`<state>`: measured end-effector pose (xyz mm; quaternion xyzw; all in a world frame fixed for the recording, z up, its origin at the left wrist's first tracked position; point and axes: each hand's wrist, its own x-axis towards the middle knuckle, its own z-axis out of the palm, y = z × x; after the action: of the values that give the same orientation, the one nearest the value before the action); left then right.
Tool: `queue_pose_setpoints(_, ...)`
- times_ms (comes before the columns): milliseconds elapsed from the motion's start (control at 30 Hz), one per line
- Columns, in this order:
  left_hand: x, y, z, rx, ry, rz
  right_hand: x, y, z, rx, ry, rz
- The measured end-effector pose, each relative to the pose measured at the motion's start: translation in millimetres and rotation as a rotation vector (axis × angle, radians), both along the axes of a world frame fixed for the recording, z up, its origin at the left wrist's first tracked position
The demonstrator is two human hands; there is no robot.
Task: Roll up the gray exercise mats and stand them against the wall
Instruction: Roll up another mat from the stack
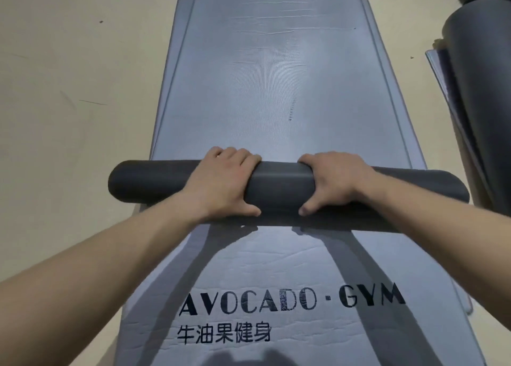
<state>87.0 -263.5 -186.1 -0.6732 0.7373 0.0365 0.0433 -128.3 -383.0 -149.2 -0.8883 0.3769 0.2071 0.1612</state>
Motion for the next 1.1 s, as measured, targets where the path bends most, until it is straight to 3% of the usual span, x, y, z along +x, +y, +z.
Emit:
queue_pose_setpoints(67,-9,9,-14,-0.172,-0.085,0.000,10,-22,3,0.146,-0.014,-0.032)
queue_pose_setpoints(133,-6,9,-25,-0.206,-0.048,-0.006,11,-27,-3,0.132,-0.069,-0.015)
queue_pose_setpoints(200,6,-5,-20,-0.150,0.074,-0.005,-2,-24,-10,-0.074,-0.190,-0.010)
queue_pose_setpoints(300,21,-37,1,0.093,0.254,0.054,-27,7,-34,-0.554,-0.321,-0.077)
queue_pose_setpoints(367,26,-53,4,0.170,0.223,0.054,-28,27,-59,-0.653,-0.288,-0.075)
queue_pose_setpoints(567,16,-27,-17,-0.136,0.004,0.184,-6,-20,-60,-0.506,-0.108,-0.040)
queue_pose_setpoints(800,24,-45,-22,-0.111,-0.136,0.160,12,-65,-30,-0.280,-0.019,-0.005)
queue_pose_setpoints(1000,23,-45,12,0.177,-0.107,0.051,-2,-51,-5,0.115,0.072,-0.083)
queue_pose_setpoints(1033,22,-43,16,0.240,-0.095,0.043,-8,-38,-7,0.085,0.057,-0.080)
queue_pose_setpoints(1100,21,-43,22,0.332,-0.040,0.052,-18,-4,-17,-0.171,-0.014,-0.035)
